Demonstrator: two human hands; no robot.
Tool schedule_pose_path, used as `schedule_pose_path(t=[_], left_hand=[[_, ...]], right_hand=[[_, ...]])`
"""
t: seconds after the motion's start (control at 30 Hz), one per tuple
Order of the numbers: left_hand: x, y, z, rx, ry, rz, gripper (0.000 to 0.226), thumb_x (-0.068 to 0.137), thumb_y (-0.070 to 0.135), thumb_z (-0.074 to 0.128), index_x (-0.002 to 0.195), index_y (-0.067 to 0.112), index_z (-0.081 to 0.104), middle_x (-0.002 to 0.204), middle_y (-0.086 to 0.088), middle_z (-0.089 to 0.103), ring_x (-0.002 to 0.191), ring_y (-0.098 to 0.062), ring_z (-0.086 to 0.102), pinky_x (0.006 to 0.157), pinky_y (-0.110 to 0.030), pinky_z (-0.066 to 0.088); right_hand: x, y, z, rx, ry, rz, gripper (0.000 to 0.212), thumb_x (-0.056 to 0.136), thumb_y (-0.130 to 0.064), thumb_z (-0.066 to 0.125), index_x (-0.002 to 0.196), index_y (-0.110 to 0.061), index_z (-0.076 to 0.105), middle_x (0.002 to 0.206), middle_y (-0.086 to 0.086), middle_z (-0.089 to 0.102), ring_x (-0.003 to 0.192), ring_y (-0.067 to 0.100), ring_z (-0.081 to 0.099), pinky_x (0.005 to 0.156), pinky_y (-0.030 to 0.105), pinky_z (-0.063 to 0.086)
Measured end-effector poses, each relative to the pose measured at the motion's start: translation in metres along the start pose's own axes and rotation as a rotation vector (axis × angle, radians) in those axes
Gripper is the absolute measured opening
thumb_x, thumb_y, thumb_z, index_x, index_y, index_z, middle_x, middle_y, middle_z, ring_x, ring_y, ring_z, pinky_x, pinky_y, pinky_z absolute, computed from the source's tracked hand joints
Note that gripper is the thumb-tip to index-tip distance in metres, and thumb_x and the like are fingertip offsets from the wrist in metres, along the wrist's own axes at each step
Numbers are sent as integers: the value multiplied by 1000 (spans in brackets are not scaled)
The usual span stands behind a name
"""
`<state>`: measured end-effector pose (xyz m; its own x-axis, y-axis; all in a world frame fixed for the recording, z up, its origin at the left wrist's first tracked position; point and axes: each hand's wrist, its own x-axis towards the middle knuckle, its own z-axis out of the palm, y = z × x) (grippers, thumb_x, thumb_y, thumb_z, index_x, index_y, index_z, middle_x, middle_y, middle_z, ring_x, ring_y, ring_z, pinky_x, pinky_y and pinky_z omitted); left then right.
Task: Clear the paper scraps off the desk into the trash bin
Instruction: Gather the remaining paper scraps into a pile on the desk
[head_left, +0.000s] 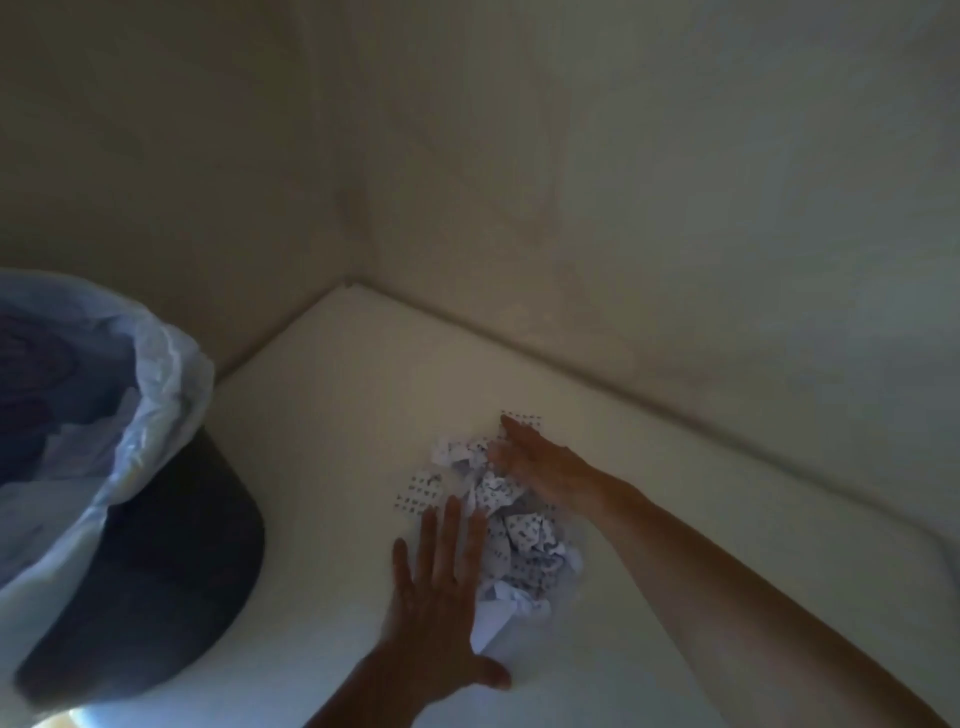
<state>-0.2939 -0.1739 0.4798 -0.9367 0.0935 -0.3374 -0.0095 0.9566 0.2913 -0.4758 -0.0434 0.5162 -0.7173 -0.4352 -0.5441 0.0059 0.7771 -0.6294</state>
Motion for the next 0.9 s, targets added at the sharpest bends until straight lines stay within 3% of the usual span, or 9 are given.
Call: schedule_pose_path(t=[0.13, 0.43, 0.5, 0.6, 0.63, 0.7, 0.77, 0.83, 0.9], left_hand=[[-10, -13, -13, 37, -8, 7, 150, 56, 82, 63, 127, 18, -53, 152, -9, -43, 146, -34, -24, 116, -56, -4], [-46, -63, -24, 188, 54, -7, 126, 68, 85, 45, 136, 22, -40, 161, -9, -25, 150, -31, -10, 119, -50, 8], [-54, -68, -29, 140, 60, -45, 126, 68, 84, 48, 143, 20, -30, 163, -11, -17, 150, -30, -4, 119, -47, 13], [-63, -76, -39, 47, 172, -76, 127, 64, 69, 72, 154, 12, 3, 162, -19, 6, 147, -36, 18, 114, -48, 29], [-66, -81, -40, -24, 162, -84, 124, 66, 60, 76, 154, 13, 4, 163, -19, 3, 148, -35, 14, 116, -47, 26], [-71, -88, -41, -76, 90, -86, 124, 73, 56, 73, 152, 20, -16, 163, -11, -16, 150, -30, -6, 119, -43, 13], [-75, -89, -43, -98, 66, -78, 126, 75, 54, 72, 147, 23, -27, 161, -6, -25, 149, -27, -14, 120, -41, 12], [-81, -83, -51, -194, 104, -66, 122, 78, 45, 74, 149, 22, -22, 161, -5, -25, 149, -25, -14, 121, -39, 13], [-86, -73, -62, -366, 178, -45, 112, 82, 33, 73, 153, 17, -12, 163, -7, -17, 150, -24, -9, 121, -36, 12]], right_hand=[[-29, 10, 35, -161, 23, -71, 92, 74, -85, 38, 151, -45, 9, 164, -11, 8, 150, 11, 0, 119, 50, -12], [-45, -13, 114, -177, 243, -76, 92, 75, -87, 23, 152, -39, 8, 164, -11, 5, 150, 10, -5, 115, 60, -14], [-40, -25, 128, -167, 262, -91, 92, 74, -87, 22, 151, -38, 9, 164, -11, 7, 150, 11, -5, 114, 61, -14], [-30, -47, 139, -144, 241, -110, 93, 73, -89, 22, 151, -39, 11, 164, -11, 10, 150, 11, -3, 114, 61, -13], [-28, -53, 140, -143, 232, -106, 91, 75, -87, 25, 151, -39, 12, 164, -10, 11, 151, 12, -1, 115, 61, -12], [-30, -61, 136, -105, 230, -89, 84, 80, -80, 30, 152, -38, 13, 164, -8, 12, 151, 13, 1, 117, 57, -10], [-39, -64, 129, -6, 248, -82, 79, 85, -75, 33, 152, -37, 15, 164, -7, 11, 150, 11, 1, 119, 50, -12], [-51, -65, 122, 90, 272, -80, 73, 89, -70, 34, 152, -37, 17, 164, -6, 12, 150, 12, 4, 121, 46, -7], [-64, -66, 116, 208, 300, -77, 70, 89, -68, 38, 150, -37, 22, 162, -6, 19, 149, 16, 17, 122, 45, 8]])
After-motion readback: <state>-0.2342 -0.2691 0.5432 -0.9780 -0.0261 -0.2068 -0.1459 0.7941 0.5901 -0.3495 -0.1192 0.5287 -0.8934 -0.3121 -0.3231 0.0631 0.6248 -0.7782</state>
